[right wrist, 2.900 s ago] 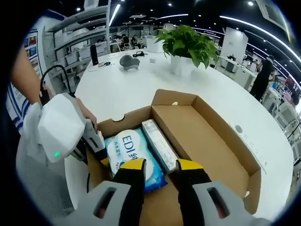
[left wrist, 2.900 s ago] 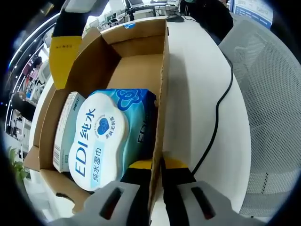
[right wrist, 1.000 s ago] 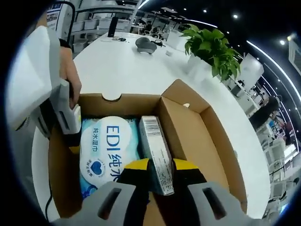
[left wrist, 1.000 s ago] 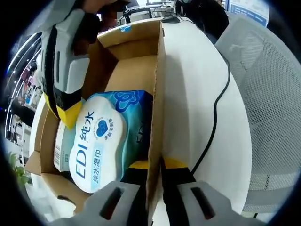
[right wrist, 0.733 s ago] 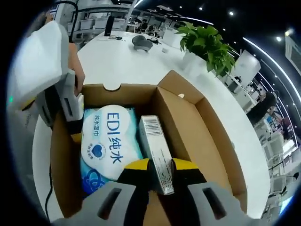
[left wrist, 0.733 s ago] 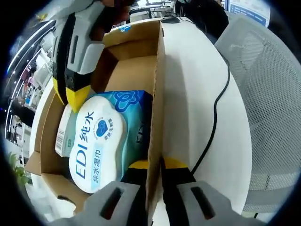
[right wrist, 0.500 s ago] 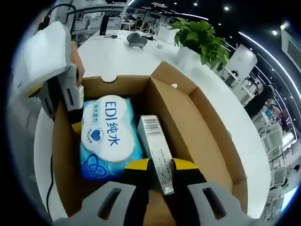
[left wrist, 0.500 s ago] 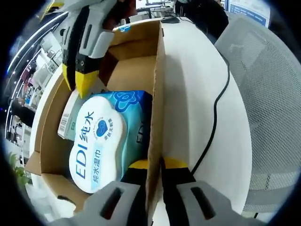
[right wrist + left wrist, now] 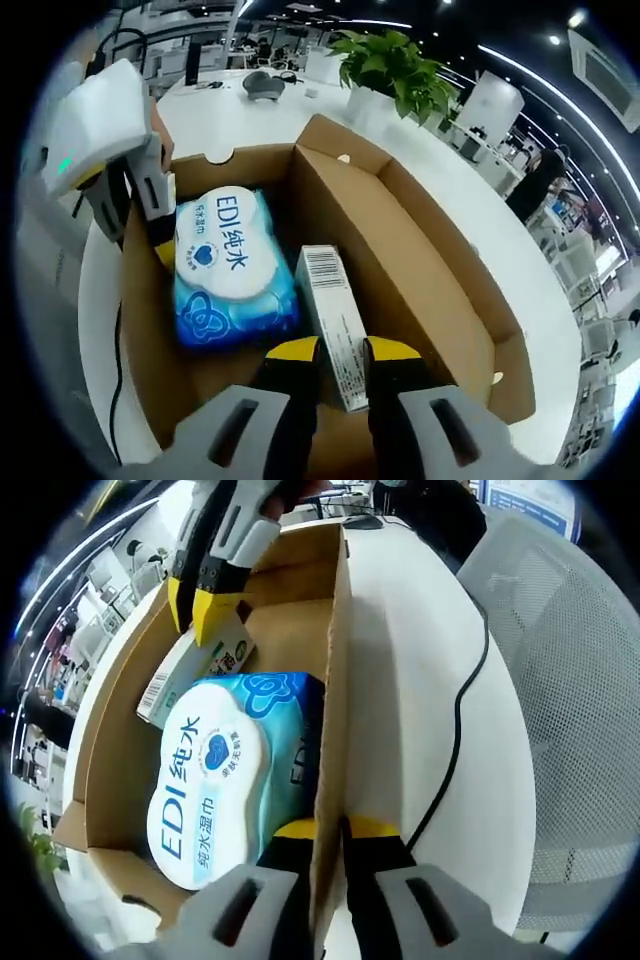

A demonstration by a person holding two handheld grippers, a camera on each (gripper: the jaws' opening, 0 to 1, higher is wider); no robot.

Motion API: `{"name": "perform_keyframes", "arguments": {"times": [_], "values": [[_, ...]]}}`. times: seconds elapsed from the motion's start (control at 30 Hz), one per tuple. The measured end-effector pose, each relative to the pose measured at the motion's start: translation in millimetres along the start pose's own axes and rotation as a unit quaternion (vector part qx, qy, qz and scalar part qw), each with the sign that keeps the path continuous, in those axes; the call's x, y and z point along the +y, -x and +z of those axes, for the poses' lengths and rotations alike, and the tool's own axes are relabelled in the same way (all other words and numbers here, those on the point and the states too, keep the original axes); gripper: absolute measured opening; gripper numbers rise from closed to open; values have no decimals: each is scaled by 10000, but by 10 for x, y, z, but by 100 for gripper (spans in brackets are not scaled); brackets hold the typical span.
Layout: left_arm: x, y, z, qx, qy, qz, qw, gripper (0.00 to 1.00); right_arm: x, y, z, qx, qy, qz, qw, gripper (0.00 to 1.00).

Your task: Operate the shoe box by opening the lid, removing the specified soft item, and placing it in the target area until the item is outside and the box remains undamaged.

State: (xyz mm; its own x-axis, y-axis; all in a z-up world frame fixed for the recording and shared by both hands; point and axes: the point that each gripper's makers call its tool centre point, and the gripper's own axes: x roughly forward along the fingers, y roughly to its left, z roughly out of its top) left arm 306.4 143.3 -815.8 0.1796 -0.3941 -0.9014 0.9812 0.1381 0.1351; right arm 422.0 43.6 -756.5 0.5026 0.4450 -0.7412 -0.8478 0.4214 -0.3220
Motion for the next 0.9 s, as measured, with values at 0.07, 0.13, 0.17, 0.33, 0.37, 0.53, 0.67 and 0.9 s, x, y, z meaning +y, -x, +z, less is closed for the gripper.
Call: {"name": "perform_keyframes", "arguments": {"times": [0.07, 0.13, 0.17, 0.33, 0.37, 0.53, 0.67, 0.9], "values": [[1, 0, -3, 8, 20, -11, 10000, 4, -9, 25, -28, 21, -23, -14, 10000, 14], [2, -1, -3, 1, 16, -7, 10000, 4, -17, 58, -71, 90, -27, -9, 10000, 14], [0, 1, -2, -3, 8, -3, 10000, 4, -20, 73, -90, 111, -46, -5, 9999, 13], [1, -1, -3, -7, 2, -24, 10000, 4, -25, 160, -195, 170, -171, -11, 9997, 13], [0, -1, -4, -6, 1, -23, 10000, 4, -24, 173, -210, 206, -268, -10, 9994, 13], [-3, 4, -3, -13, -15, -23, 10000, 4, -10, 214, -255, 275, -359, 13, 9990, 13], [-5, 2, -3, -16, -17, -18, 10000, 4, 2, 258, -303, 339, -512, 22, 9981, 13], [-7, 7, -4, -17, -5, -10, 10000, 4, 17, 312, -303, 512, -602, 149, 9968, 14]]}}
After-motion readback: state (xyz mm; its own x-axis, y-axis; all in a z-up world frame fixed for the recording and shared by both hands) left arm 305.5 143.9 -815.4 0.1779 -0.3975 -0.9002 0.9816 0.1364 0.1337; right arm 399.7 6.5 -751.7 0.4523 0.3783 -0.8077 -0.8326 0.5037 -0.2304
